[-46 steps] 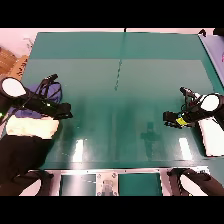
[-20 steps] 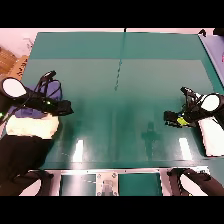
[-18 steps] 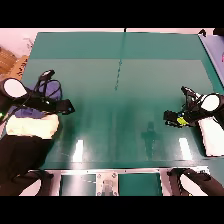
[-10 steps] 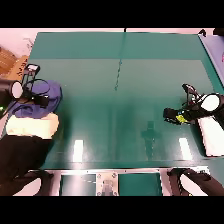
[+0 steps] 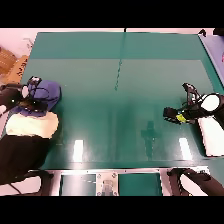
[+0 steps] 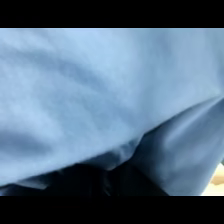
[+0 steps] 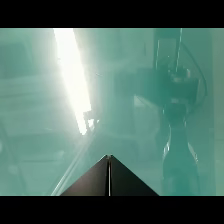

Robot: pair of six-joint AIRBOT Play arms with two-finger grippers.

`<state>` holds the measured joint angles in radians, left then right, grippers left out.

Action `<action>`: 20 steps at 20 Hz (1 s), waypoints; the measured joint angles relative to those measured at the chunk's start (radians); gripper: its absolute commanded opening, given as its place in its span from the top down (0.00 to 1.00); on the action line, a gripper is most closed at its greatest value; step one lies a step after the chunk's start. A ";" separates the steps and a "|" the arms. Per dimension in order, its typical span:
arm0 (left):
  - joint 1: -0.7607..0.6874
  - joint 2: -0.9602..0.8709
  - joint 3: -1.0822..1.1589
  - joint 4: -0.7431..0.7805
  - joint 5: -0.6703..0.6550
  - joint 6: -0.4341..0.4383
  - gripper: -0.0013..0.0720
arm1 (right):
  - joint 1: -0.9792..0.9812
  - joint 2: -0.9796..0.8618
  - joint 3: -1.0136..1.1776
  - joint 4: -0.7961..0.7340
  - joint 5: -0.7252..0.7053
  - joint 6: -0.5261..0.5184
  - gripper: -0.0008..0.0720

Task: Fold the shirts.

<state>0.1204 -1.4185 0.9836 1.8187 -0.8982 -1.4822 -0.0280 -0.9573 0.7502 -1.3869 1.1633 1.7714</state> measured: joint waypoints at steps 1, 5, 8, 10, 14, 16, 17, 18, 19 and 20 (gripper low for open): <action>-0.002 -0.004 0.032 -0.001 -0.021 0.000 0.96 | 0.000 0.000 0.001 0.000 0.000 0.000 0.96; -0.074 0.018 0.241 -0.023 -0.111 0.003 0.96 | 0.000 0.000 0.031 0.000 0.000 0.000 0.96; -0.194 0.055 0.427 -0.110 -0.167 0.014 0.96 | 0.000 0.000 0.075 0.000 -0.001 -0.006 0.96; -0.291 0.068 0.529 -0.176 -0.196 0.018 0.96 | 0.000 0.000 0.105 0.000 0.000 -0.014 0.96; -0.500 0.058 0.623 -0.329 -0.218 0.005 0.96 | 0.000 0.000 0.143 0.003 0.011 -0.021 0.96; -0.596 0.018 0.639 -0.416 -0.223 -0.002 0.95 | 0.000 0.000 0.150 0.013 0.014 -0.021 0.96; -0.642 -0.014 0.644 -0.460 -0.223 -0.004 0.95 | 0.000 0.000 0.153 0.019 0.015 -0.021 0.96; -0.682 -0.047 0.647 -0.498 -0.225 -0.006 0.57 | 0.000 0.000 0.154 0.027 0.016 -0.022 0.96; -0.719 -0.083 0.650 -0.538 -0.225 -0.006 0.17 | -0.001 0.000 0.156 0.033 0.019 -0.022 0.94; -0.748 -0.114 0.651 -0.572 -0.226 -0.008 0.11 | -0.001 0.000 0.156 0.040 0.021 -0.022 0.74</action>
<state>-0.6277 -1.5326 1.6348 1.2469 -1.1244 -1.4906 -0.0288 -0.9577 0.9062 -1.3472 1.1843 1.7496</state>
